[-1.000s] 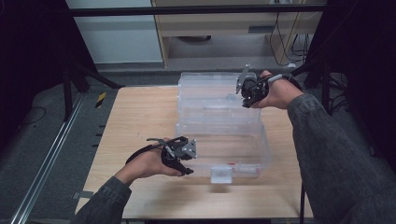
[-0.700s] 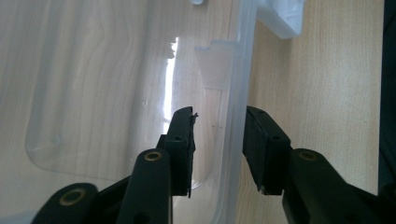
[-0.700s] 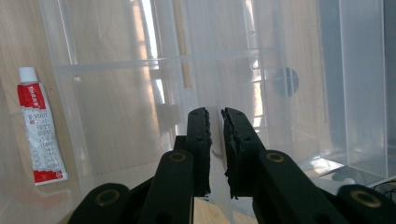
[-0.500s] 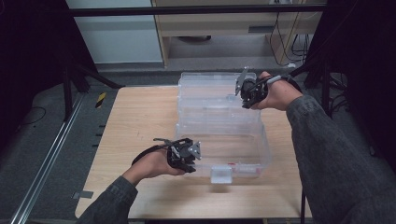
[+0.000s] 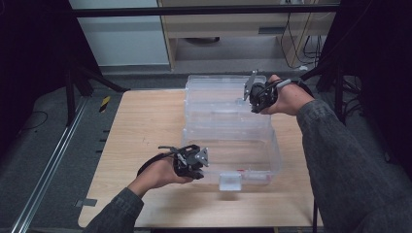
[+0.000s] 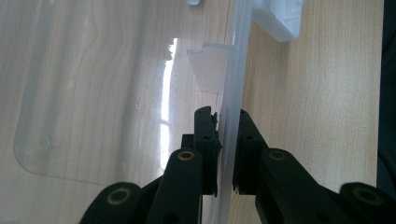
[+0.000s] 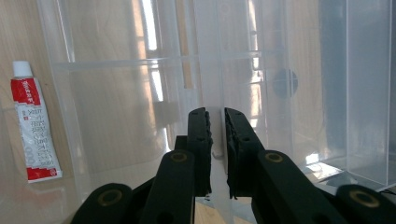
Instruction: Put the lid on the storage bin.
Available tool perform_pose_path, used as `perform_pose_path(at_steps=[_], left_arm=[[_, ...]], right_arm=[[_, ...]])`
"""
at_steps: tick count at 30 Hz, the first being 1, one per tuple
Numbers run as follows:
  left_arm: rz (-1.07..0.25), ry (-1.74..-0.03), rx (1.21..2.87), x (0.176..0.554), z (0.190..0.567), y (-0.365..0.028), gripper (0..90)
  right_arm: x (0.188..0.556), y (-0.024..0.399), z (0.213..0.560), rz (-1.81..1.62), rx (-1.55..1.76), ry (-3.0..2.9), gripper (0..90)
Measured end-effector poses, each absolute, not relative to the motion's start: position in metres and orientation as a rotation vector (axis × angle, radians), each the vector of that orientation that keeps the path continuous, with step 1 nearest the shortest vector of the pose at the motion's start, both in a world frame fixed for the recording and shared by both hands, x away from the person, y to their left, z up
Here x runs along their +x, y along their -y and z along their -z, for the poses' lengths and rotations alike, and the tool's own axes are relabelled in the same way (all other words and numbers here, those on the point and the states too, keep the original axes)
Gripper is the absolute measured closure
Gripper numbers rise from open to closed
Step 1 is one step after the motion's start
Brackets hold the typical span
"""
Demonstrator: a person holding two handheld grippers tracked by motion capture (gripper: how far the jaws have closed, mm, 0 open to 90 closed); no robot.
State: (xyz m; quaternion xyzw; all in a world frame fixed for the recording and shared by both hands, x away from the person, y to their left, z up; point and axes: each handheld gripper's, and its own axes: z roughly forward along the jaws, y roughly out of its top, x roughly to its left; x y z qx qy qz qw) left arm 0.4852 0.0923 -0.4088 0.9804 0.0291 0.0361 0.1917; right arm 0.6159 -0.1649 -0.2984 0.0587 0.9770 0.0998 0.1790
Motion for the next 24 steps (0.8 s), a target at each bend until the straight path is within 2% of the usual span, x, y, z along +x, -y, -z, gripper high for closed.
perform_pose_path(at_steps=[11, 24], left_arm=[[-0.186, -0.137, 2.727, 0.480, 0.408, -0.091, 82.2], [-0.192, -0.206, 2.704, 0.478, 0.411, -0.093, 81.1]], right_arm=[[0.611, 0.162, 0.296, -0.292, 0.133, -2.769, 85.6], [0.584, 0.162, 0.287, -0.341, 0.097, -2.762, 87.7]])
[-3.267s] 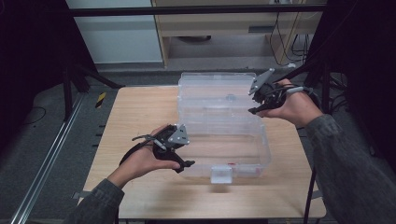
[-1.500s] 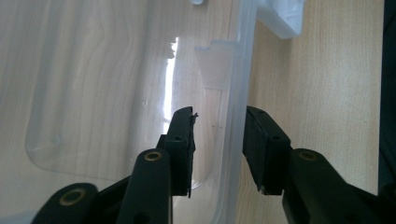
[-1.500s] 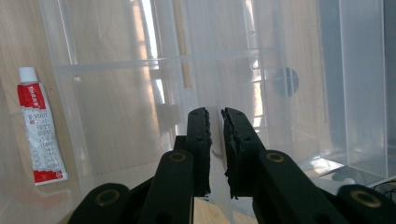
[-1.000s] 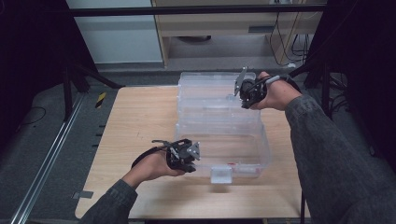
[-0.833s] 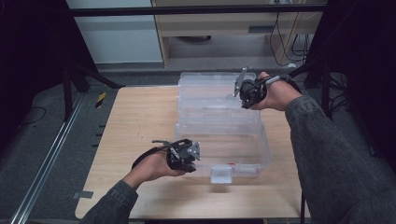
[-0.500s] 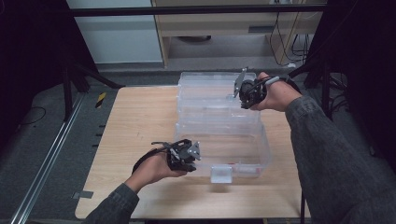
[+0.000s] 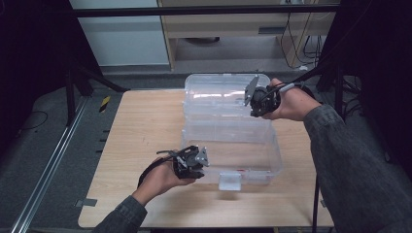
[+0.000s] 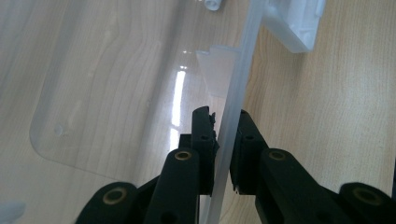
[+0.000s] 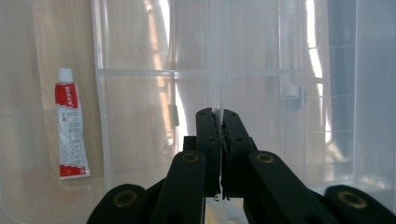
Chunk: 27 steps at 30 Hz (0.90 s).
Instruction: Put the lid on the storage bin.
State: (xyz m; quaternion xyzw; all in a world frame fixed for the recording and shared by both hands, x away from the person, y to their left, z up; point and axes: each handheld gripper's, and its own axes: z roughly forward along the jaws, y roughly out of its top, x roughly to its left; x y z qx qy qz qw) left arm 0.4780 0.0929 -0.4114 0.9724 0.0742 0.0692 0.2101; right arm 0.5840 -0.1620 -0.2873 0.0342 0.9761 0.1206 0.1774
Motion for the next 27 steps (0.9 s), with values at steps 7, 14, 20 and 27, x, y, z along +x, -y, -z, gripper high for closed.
perform_pose_path(at_steps=[7, 14, 20, 27], left_arm=[[-0.204, -0.215, 2.702, 0.478, 0.412, -0.093, 80.5], [-0.216, -0.212, 2.696, 0.477, 0.412, -0.093, 79.8], [-0.203, -0.338, 2.671, 0.473, 0.414, -0.091, 79.3], [-0.253, -0.256, 2.699, 0.482, 0.412, -0.087, 79.3]], right_arm=[[0.562, 0.162, 0.286, -0.358, 0.074, -2.740, 87.8], [0.541, 0.163, 0.287, -0.356, 0.047, -2.717, 87.3], [0.548, 0.166, 0.289, -0.361, 0.070, -2.714, 86.4], [0.559, 0.164, 0.288, -0.354, 0.081, -2.724, 86.8]])
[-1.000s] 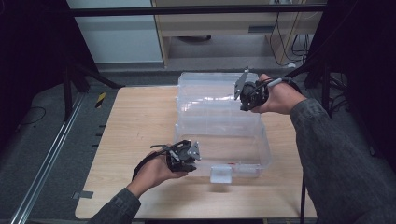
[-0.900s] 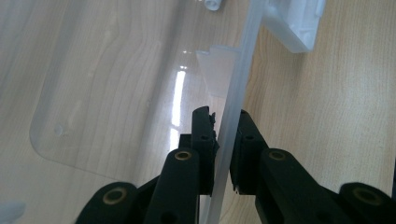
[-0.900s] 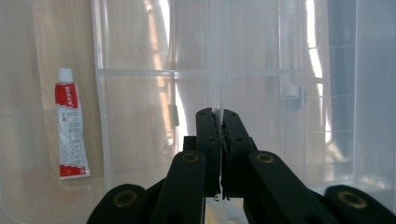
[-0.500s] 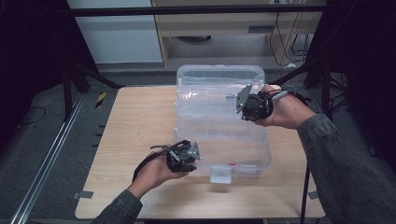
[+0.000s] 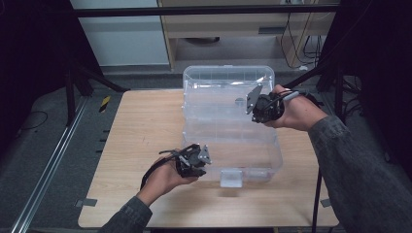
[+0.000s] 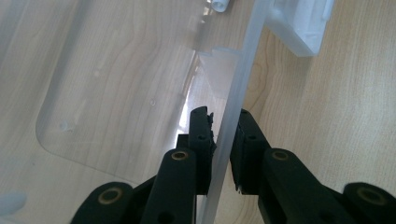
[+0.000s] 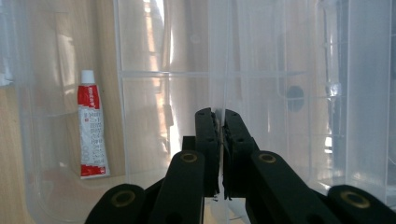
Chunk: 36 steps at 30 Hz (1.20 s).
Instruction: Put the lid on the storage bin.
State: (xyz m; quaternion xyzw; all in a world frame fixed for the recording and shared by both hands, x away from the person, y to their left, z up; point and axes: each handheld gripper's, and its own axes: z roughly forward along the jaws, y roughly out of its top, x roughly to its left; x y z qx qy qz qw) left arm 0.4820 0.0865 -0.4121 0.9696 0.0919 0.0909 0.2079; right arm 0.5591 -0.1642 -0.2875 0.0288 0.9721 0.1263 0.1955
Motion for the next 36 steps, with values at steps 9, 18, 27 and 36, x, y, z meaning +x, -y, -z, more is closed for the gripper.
perform_pose_path(at_steps=[9, 18, 27, 36], left_arm=[[-0.272, -0.261, 2.699, 0.481, 0.413, -0.086, 78.3], [-0.265, -0.271, 2.681, 0.481, 0.414, -0.087, 77.9], [-0.273, -0.261, 2.678, 0.481, 0.414, -0.087, 77.4], [-0.309, -0.258, 2.667, 0.481, 0.414, -0.083, 77.0]], right_arm=[[0.546, 0.165, 0.289, -0.377, 0.066, -2.696, 87.2], [0.532, 0.169, 0.292, -0.405, 0.058, -2.684, 87.1], [0.521, 0.169, 0.297, -0.402, 0.040, -2.685, 86.7], [0.530, 0.173, 0.297, -0.402, 0.056, -2.698, 85.3]])
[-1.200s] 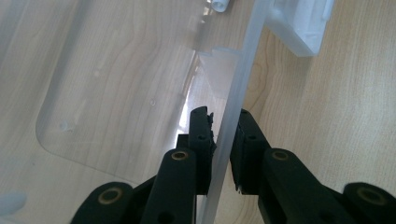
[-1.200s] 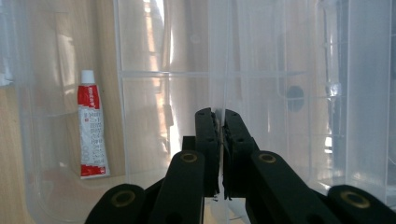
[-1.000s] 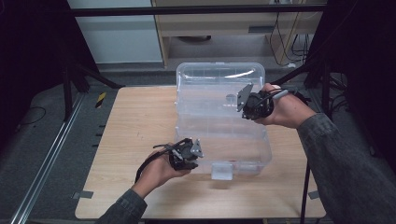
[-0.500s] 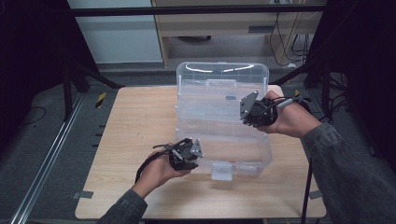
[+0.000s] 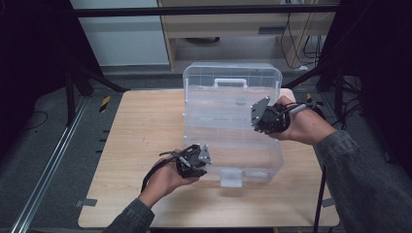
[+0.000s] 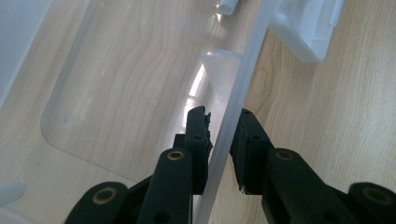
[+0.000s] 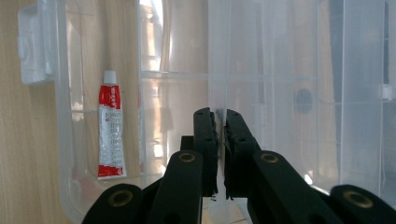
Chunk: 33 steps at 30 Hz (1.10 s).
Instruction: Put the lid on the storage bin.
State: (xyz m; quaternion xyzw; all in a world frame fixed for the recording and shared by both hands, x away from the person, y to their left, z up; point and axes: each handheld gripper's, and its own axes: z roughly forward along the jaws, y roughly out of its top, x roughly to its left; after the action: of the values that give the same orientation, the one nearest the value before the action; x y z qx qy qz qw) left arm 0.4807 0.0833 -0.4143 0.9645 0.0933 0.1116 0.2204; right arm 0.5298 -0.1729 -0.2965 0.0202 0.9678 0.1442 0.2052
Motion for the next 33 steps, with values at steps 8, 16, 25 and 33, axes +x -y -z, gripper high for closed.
perform_pose_path(at_steps=[8, 16, 25, 33], left_arm=[[-0.311, -0.277, 2.672, 0.479, 0.415, -0.080, 77.3], [-0.314, -0.278, 2.665, 0.478, 0.416, -0.080, 77.0], [-0.316, -0.278, 2.653, 0.477, 0.417, -0.080, 76.6], [-0.342, -0.270, 2.659, 0.475, 0.417, -0.078, 75.8]], right_arm=[[0.526, 0.171, 0.297, -0.375, 0.033, -2.701, 86.4], [0.516, 0.174, 0.302, -0.382, 0.020, -2.710, 86.2], [0.510, 0.177, 0.307, -0.398, 0.027, -2.716, 86.0], [0.507, 0.178, 0.310, -0.401, 0.019, -2.720, 85.3]])
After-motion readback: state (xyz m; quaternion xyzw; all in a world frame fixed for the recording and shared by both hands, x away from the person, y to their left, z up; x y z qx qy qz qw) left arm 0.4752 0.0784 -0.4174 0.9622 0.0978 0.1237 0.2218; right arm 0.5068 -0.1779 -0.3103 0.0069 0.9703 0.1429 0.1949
